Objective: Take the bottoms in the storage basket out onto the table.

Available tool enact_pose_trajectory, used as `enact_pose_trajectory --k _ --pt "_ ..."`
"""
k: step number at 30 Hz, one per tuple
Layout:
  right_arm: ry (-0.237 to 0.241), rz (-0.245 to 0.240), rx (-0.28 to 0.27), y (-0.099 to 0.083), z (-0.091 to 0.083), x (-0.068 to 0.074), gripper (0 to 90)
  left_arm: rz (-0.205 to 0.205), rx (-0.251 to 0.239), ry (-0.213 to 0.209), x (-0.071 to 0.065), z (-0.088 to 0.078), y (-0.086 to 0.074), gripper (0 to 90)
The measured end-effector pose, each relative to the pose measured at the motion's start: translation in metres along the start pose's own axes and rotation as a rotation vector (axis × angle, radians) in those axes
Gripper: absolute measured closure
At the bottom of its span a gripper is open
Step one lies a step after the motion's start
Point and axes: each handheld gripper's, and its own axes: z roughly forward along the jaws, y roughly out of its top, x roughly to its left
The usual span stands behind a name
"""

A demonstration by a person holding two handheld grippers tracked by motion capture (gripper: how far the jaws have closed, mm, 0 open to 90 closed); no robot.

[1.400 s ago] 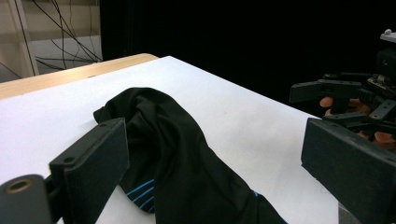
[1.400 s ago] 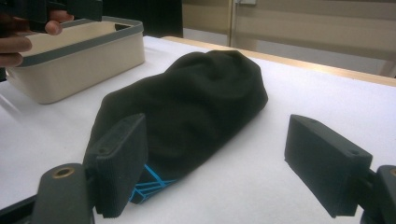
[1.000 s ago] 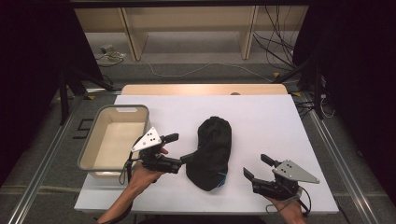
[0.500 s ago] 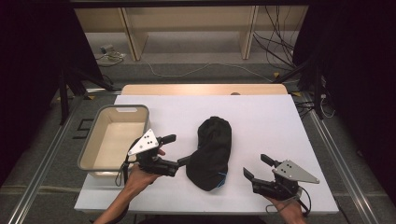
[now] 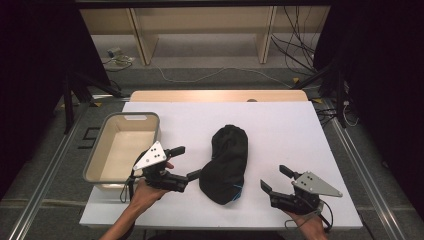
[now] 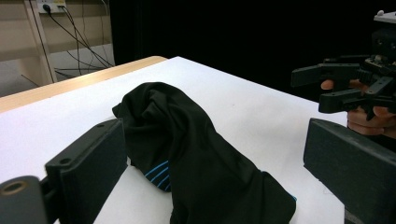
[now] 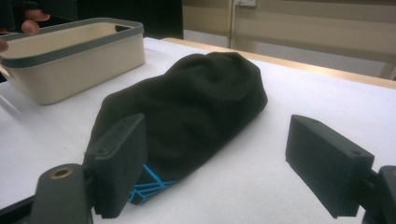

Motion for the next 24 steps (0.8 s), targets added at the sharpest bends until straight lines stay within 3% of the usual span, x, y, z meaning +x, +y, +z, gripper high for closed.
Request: enact_pose_trajectory --k 7,24 --pt "-0.001 0.004 -0.002 0.000 -0.001 -0.001 18.2 0.003 -0.007 -0.003 -0.004 -0.005 -0.002 5.3" --pt "-0.007 0.010 -0.004 0.001 -0.001 -0.001 14.9 -0.005 0.016 0.034 -0.003 -0.016 -0.018 4.1"
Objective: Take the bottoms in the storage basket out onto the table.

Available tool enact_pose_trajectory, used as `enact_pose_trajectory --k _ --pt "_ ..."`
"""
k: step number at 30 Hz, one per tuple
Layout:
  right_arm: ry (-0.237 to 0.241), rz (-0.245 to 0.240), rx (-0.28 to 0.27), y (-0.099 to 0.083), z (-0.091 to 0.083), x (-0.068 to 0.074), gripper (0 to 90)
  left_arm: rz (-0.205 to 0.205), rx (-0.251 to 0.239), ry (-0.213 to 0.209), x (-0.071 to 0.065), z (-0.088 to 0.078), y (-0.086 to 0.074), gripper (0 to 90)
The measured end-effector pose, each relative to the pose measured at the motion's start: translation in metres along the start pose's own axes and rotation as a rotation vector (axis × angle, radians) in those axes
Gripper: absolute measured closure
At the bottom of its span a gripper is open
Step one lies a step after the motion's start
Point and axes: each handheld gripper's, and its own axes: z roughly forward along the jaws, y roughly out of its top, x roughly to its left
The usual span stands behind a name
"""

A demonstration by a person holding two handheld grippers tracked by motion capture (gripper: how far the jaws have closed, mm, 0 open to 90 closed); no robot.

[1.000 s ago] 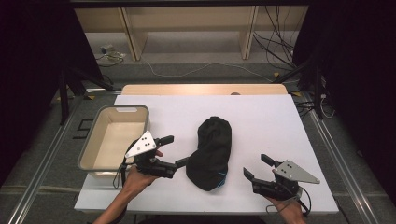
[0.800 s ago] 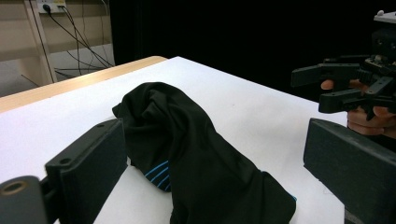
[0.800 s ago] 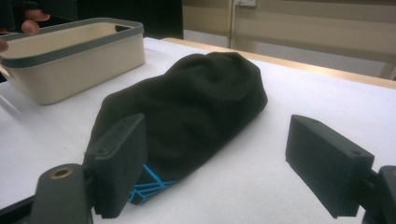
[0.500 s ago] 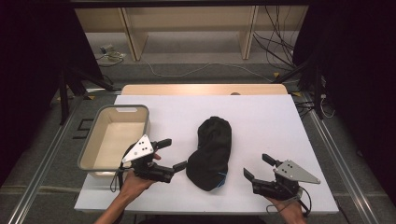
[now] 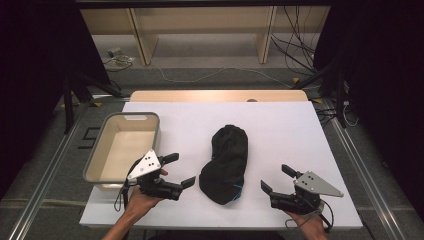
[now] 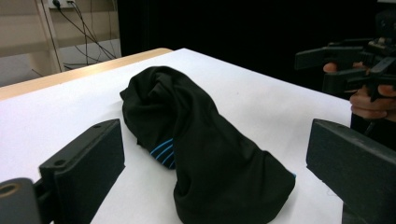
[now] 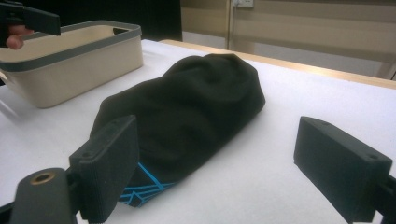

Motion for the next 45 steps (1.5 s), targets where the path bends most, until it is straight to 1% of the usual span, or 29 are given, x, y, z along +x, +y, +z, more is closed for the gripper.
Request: enact_pose_trajectory --k 3,5,11,15,18,20,22,24,26,31,45 --pt "0.001 0.000 0.000 0.000 0.000 0.000 14.7 0.005 0.010 0.012 0.000 -0.002 -0.004 3.7" --pt "0.002 0.000 0.000 0.000 0.000 0.000 14.7 0.003 0.015 0.012 0.000 -0.003 -0.006 3.4" --pt "0.003 -0.002 0.000 0.000 0.000 0.000 14.7 0.016 0.023 0.026 -0.001 -0.007 -0.010 2.6" --pt "0.001 -0.003 0.001 0.000 0.000 0.000 14.7 0.012 0.035 0.036 0.000 -0.011 -0.015 1.9" --pt "0.000 -0.001 -0.001 0.000 0.000 0.000 14.7 -0.010 0.038 0.040 0.000 -0.014 -0.019 1.5" --pt "0.001 -0.001 0.002 0.000 0.000 0.000 14.7 -0.006 0.044 0.043 0.001 -0.016 -0.021 0.9" --pt "0.001 -0.003 0.004 0.000 0.000 0.001 14.7 -0.015 0.047 0.044 0.000 -0.018 -0.023 0.7" --pt "0.003 -0.003 0.002 0.000 0.000 0.001 14.7 -0.011 0.047 0.054 0.000 -0.019 -0.024 0.5" --pt "0.004 -0.003 0.001 0.000 0.000 0.001 14.7 -0.005 0.043 0.060 0.000 -0.020 -0.025 0.5" --pt "0.003 -0.005 0.002 0.000 0.000 0.001 14.7 -0.021 0.033 0.061 0.002 -0.021 -0.024 0.5" --pt "0.003 -0.005 0.003 0.000 0.000 0.001 14.7 -0.015 0.030 0.060 0.001 -0.021 -0.024 0.5"
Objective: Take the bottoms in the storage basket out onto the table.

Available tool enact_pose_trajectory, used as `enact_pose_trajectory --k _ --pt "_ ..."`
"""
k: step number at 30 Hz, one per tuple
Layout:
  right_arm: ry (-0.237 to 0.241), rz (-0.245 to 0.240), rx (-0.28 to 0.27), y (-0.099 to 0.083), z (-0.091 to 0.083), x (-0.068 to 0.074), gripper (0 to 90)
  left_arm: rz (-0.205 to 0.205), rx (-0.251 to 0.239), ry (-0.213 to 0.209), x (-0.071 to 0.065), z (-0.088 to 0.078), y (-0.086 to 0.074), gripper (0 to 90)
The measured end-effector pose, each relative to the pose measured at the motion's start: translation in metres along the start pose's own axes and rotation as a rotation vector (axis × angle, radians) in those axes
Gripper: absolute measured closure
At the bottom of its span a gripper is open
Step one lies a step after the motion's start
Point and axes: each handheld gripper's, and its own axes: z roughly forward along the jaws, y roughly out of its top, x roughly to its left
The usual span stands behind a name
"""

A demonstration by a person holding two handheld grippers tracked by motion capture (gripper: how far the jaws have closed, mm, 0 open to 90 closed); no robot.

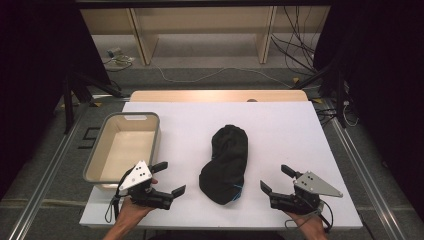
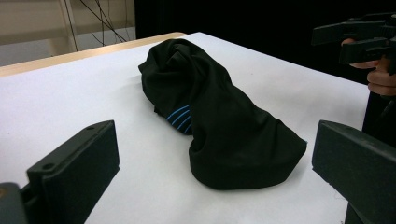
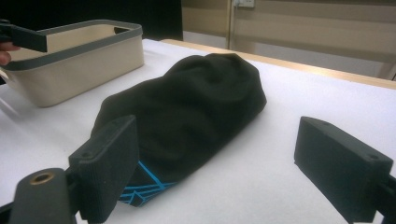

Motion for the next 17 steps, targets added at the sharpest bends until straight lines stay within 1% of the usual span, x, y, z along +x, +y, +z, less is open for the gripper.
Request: enact_pose_trajectory --k 17 --pt "-0.001 -0.001 0.000 0.0000 0.0001 0.0000 14.7 0.005 -0.002 0.002 -0.0005 0.0006 -0.0001 0.5"
